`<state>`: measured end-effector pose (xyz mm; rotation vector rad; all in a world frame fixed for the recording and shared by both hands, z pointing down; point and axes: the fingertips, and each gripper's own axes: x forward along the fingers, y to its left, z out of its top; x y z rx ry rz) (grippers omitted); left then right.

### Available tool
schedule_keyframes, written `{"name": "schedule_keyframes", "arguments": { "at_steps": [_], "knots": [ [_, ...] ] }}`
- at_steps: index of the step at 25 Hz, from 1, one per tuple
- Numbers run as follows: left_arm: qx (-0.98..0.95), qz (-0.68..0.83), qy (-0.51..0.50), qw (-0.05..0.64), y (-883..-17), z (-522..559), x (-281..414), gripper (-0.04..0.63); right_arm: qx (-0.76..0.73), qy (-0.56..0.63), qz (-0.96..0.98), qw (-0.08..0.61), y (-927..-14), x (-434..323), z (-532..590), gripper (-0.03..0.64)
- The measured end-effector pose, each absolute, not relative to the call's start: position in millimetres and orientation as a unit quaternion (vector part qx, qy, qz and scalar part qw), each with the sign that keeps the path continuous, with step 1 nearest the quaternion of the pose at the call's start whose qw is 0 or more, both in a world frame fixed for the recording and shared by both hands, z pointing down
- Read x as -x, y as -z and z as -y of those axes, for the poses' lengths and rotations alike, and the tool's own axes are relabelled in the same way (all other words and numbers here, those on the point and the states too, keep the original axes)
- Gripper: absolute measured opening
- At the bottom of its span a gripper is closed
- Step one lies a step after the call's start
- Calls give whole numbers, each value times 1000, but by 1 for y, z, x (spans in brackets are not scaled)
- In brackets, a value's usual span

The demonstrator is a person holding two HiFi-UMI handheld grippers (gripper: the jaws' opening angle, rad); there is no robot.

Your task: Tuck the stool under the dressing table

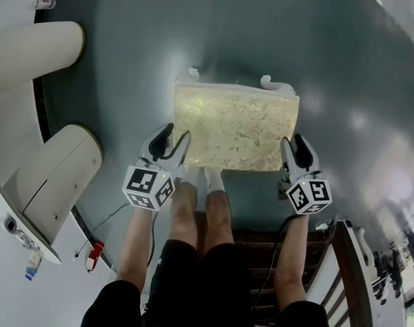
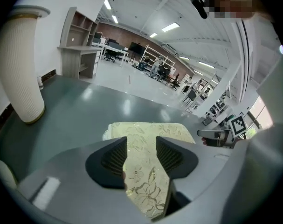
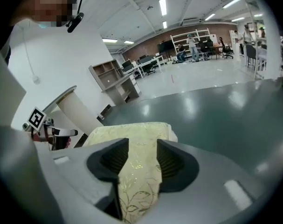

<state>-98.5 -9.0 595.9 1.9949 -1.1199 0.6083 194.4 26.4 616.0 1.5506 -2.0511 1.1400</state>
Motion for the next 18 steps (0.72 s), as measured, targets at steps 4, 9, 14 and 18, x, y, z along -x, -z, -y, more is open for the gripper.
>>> {"name": "schedule_keyframes", "arguments": {
  "at_steps": [4,9,14,18],
  "knots": [
    [-772,428,-242,402,-611,8,97,328,-525,-442,713,146,-633,-204,-28,252],
    [-759,427,-229,435,-630,5,98,413,-506,-472,711,126,-650,-205,-30,296],
    [-748,431,-223,453,-653,4,99,428,-502,-488,705,113,-667,-202,-28,311],
    [-740,431,-226,464,-669,3,100,428,-496,-509,698,87,-677,-205,-29,333]
  ]
}}
